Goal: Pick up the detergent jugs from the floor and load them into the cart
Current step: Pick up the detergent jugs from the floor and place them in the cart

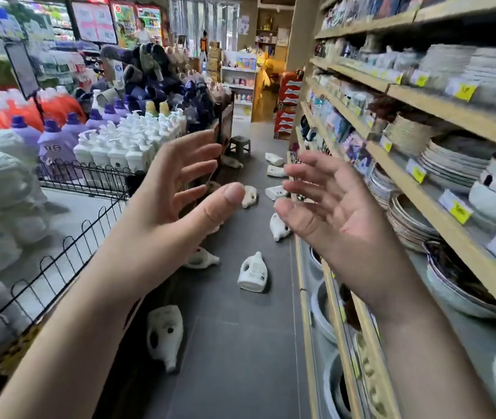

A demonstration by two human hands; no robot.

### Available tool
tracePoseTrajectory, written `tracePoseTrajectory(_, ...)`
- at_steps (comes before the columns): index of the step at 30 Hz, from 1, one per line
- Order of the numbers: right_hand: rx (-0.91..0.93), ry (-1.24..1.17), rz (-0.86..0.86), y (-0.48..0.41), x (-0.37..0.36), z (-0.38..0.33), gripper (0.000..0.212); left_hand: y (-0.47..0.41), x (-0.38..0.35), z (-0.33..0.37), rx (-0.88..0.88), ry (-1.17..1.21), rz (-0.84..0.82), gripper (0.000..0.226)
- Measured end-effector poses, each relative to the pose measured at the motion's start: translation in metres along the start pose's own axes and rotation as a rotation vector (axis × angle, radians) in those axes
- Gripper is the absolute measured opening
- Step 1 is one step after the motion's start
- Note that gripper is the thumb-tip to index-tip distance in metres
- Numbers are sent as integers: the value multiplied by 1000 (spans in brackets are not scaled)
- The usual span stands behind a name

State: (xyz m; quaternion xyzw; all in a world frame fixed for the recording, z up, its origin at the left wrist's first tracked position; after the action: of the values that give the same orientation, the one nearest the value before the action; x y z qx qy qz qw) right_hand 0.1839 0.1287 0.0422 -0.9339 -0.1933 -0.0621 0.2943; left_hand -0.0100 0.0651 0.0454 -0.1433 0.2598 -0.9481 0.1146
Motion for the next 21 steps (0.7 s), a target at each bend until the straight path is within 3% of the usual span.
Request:
tracePoseTrajectory(11, -38, 55, -39, -162, -80, 77, 61, -130, 90, -113, 90, 59, 40, 71)
tracePoseTrajectory(15, -74, 21, -116, -195, -121, 118, 64, -139, 123, -158, 142, 35, 82, 75)
tracePoseTrajectory(21, -91, -94, -326, -241, -204, 171, 62, -128, 186, -216, 259, -30, 274, 74)
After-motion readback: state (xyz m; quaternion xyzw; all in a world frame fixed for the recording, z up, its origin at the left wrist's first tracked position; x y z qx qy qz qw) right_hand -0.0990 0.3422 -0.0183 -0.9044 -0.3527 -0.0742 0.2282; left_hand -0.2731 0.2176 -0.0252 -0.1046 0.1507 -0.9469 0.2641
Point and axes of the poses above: each hand's wrist, its own y-axis away from the middle knuckle, its own x-axis out of the back of the hand, z = x × y, the point moved 8 cm from there along -y, towards the middle knuckle, and after that the axes turned 3 degrees about x, right-handed, at the moved point
